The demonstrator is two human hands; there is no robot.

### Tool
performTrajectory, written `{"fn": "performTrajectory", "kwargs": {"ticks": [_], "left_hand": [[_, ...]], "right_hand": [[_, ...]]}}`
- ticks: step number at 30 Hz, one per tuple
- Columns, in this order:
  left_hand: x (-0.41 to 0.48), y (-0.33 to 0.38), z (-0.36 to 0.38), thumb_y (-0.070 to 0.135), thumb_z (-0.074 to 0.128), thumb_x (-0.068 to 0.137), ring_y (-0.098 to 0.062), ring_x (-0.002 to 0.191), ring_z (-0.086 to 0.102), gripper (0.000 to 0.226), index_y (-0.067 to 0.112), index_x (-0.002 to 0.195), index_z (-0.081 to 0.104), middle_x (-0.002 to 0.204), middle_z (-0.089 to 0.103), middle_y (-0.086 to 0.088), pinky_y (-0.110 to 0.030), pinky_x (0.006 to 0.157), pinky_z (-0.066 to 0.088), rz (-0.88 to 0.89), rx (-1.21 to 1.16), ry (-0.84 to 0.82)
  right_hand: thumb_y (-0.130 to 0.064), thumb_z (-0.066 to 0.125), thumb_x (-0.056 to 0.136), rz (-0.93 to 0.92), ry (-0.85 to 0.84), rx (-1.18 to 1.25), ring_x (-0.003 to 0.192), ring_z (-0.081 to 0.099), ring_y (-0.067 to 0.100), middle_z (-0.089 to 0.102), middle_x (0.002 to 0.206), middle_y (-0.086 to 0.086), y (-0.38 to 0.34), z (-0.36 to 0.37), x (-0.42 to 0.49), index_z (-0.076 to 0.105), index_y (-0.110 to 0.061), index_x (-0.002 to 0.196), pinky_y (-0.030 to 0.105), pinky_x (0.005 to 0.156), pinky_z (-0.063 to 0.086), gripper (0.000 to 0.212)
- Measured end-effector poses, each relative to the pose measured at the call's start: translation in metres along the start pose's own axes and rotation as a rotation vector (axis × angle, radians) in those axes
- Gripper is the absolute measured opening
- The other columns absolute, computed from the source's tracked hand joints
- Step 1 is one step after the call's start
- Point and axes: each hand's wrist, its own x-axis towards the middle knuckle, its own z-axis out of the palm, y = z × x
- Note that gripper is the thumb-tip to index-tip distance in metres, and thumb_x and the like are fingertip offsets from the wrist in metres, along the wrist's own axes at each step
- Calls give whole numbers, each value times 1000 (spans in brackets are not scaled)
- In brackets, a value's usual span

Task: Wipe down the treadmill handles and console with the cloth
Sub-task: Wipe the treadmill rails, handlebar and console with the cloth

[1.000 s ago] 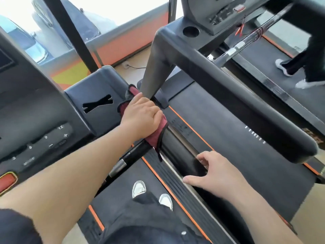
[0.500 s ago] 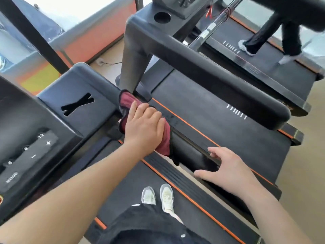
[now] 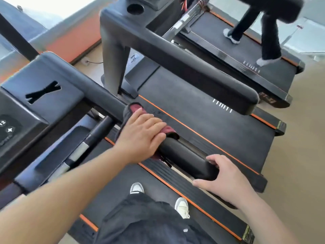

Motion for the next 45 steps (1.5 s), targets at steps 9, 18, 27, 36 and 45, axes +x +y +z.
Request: {"fn": "performTrajectory", "kwargs": {"ticks": [9, 18, 27, 36, 45], "left_hand": [[7, 108, 42, 43, 35, 104, -18, 126, 56, 42, 31, 111, 75, 118, 71, 13, -50, 124, 17, -272, 22, 143], [14, 157, 53, 38, 39, 103, -21, 115, 61, 42, 26, 98, 78, 105, 74, 10, -44, 124, 19, -422, 99, 199], [-4, 154, 51, 45, 34, 107, -19, 130, 53, 43, 28, 124, 69, 128, 67, 11, -47, 122, 24, -151, 37, 105], [-26, 256, 74, 48, 40, 106, -20, 139, 46, 47, 26, 144, 57, 146, 57, 9, -47, 125, 20, 128, -16, 35], [-5, 290, 87, 39, 47, 100, -28, 126, 52, 32, 23, 107, 73, 116, 70, 5, -53, 124, 15, -328, 27, 204]], "right_hand": [[-69, 86, 53, -128, -47, 77, 110, 55, -8, 56, 114, -32, 79, -17, -21, 56, -46, 118, 22, 94, 47, 75], [-54, 89, 64, -180, -132, 223, 111, 60, -6, 64, 118, -26, 111, -22, -21, 61, -40, 129, 22, 99, 48, 73], [-59, 86, 63, -232, 5, 168, 108, 56, -6, 58, 110, -25, 141, -19, -36, 64, -36, 117, 23, 93, 49, 62], [-15, 67, 88, -243, -81, 378, 95, 67, -3, 73, 104, -12, 161, -26, -41, 71, -32, 108, 19, 85, 54, 26], [-30, 43, 106, -68, 64, 664, 104, 66, 2, 72, 108, -12, 167, -25, -40, 67, -28, 121, 43, 105, 49, 28]]}}
